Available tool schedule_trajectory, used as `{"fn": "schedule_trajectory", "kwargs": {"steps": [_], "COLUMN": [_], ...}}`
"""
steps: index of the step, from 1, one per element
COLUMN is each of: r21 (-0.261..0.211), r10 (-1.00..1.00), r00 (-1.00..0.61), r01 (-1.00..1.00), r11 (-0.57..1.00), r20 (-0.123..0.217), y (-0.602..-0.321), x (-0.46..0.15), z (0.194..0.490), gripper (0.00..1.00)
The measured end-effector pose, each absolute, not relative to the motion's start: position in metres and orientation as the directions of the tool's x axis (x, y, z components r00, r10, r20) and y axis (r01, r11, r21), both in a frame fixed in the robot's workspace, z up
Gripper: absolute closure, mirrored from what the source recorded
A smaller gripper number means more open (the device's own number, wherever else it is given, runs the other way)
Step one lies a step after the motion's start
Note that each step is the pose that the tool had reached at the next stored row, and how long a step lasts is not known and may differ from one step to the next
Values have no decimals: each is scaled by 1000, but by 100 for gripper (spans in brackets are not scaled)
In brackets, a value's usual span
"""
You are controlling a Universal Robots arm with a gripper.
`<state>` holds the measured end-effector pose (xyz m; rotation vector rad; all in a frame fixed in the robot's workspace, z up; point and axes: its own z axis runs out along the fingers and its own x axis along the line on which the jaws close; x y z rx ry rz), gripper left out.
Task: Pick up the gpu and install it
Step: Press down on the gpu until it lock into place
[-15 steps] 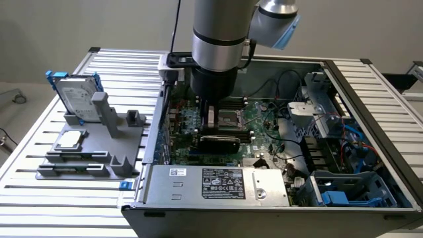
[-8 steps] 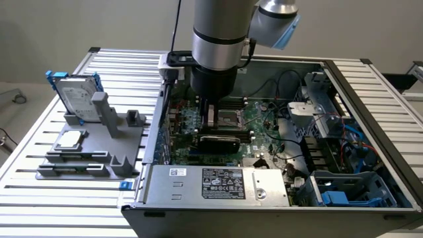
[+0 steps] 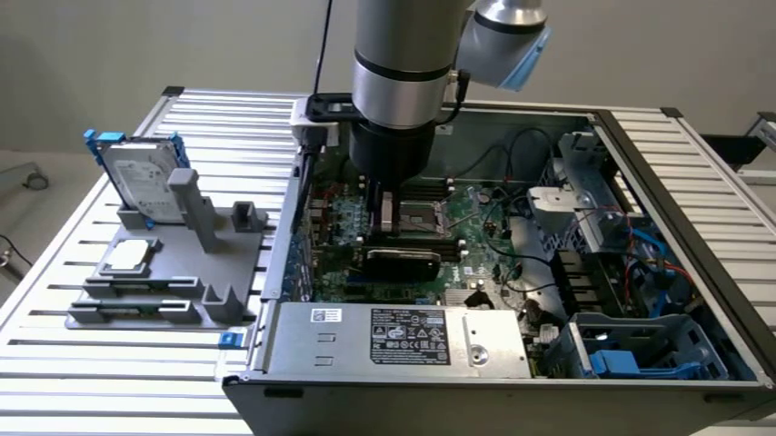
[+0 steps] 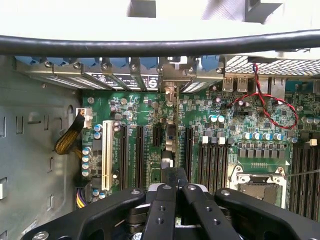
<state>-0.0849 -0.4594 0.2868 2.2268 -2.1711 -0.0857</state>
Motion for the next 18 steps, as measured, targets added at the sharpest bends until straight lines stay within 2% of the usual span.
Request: {"fn": "schedule_trajectory", "kwargs": {"steps": [10, 18], "r21": [61, 60], "r10": [-1000, -999], "r00": [25, 25], "r01": [-998, -998], "r11": [-26, -26], "r20": [-18, -21], "y": [-459, -457], "x": [-85, -85], "z": [287, 275], "gripper": [89, 89]}}
